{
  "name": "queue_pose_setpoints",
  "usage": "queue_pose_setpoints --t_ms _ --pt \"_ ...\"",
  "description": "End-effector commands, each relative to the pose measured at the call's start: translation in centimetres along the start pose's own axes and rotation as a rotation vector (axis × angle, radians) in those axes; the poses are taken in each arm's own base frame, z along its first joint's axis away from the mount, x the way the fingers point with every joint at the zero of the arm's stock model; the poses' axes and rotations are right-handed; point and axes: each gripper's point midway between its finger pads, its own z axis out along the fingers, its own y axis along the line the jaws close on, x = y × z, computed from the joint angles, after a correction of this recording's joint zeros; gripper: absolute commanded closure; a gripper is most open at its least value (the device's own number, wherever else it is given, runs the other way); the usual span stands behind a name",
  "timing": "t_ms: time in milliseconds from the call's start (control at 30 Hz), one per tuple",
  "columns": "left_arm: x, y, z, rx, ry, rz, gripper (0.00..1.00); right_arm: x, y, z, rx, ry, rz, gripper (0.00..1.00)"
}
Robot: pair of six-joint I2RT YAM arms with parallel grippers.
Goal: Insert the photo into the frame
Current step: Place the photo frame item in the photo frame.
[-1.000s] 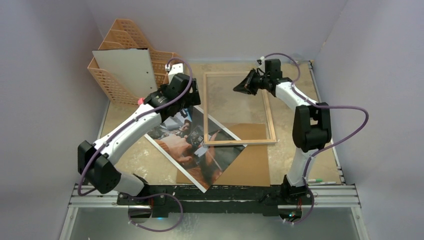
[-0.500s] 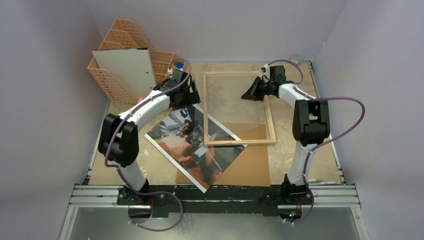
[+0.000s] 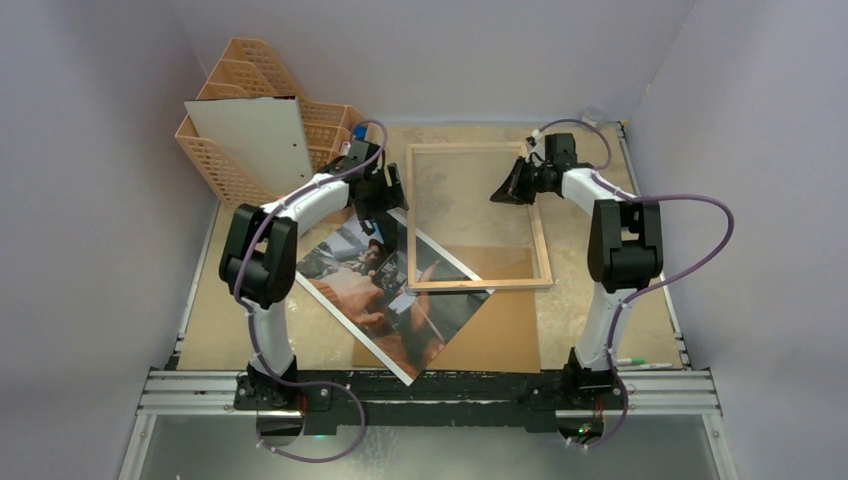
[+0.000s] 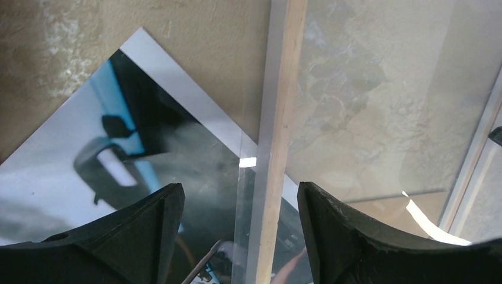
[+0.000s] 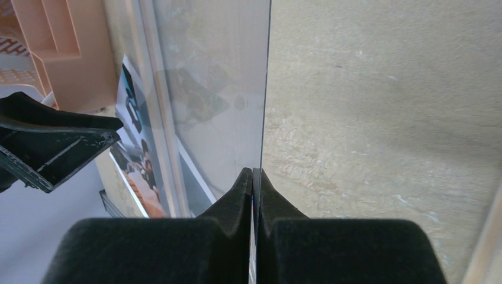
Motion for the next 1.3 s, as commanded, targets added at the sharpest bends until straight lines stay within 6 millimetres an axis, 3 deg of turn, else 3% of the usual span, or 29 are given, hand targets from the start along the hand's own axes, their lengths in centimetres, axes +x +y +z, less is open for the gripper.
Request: queue_pose_setpoints --t_ms 0,367,633,967,1267 --pt "-2.0 -2.0 0.2 0.098 -0.036 0.033 0.28 -1.4 0.6 -2.4 0.012 -0.065 -0.073 1.00" --pt "-2.5 -2.0 1.6 0.111 -0.025 0.035 0.37 -2.9 0.0 -3.6 0.024 -0.093 -0.133 1.00" --pt "-3.1 -2.0 2.4 0.115 -0.028 0.062 0.41 -2.3 0.1 -3.3 -0.002 -0.068 -0.148 1.00" --pt "-3.6 -2.1 2.9 0.110 -0.027 0.088 0.46 -3.0 -0.7 -2.9 0.035 -0.066 -0.174 1.00" --pt "-2.8 -2.7 3.8 0.159 0.015 0.100 0.49 -2.6 -1.6 -2.2 0.042 -0.050 -0.169 1.00"
